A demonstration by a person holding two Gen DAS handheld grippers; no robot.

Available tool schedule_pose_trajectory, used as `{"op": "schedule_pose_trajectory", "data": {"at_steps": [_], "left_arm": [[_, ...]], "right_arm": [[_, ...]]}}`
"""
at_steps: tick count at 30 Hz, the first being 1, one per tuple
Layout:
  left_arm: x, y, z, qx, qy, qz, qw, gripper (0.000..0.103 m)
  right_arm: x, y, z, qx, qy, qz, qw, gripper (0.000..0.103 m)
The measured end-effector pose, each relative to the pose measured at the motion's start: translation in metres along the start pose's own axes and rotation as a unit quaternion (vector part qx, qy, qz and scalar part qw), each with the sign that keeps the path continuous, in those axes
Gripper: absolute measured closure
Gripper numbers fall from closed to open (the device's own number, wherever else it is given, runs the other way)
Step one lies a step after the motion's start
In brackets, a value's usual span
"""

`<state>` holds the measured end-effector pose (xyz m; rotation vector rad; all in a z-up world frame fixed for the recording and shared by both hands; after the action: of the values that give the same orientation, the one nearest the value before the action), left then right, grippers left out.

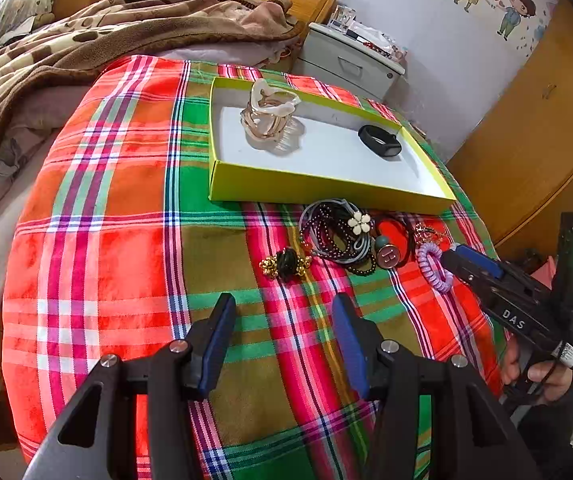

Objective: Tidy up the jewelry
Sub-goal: 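Grasp the lavender coil hair tie with the right tool while the left tool grasps the black-gold hair clip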

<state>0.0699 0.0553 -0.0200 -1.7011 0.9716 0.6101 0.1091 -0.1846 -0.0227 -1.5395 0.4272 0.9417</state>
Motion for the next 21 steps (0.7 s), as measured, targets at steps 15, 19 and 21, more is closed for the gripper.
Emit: {"op": "schedule_pose_trajectory", "data": {"at_steps": [15,19,21], "left_arm": [[0.007,-0.005,0.001,0.026,-0.031,0.008,0.9991,0.051],[0.012,-0.011,-0.003,0.041,-0.036,0.011,0.9985,0.051],[0.015,-0.015,-0.005,0.047,-0.044,0.012,0.9979,0.051]], "right_arm": [[0.009,0.005,0.01,-0.034,0.011,0.022,0.999,0.093],[0.005,0.005,0.007,-0.024,0.007,0.016,1.0,0.093],[0.001,0.005,0.002,-0.011,0.005,0.007,1.0,0.093]]}}
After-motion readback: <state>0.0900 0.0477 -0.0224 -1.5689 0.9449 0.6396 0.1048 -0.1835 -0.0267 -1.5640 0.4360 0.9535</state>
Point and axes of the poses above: each gripper's, at about its wrist camera, not at the fingertips, and x roughly the way its jaws point, z to its left, y to its underside, the point moved 1 cm from there along x, roughly the way its jaws point
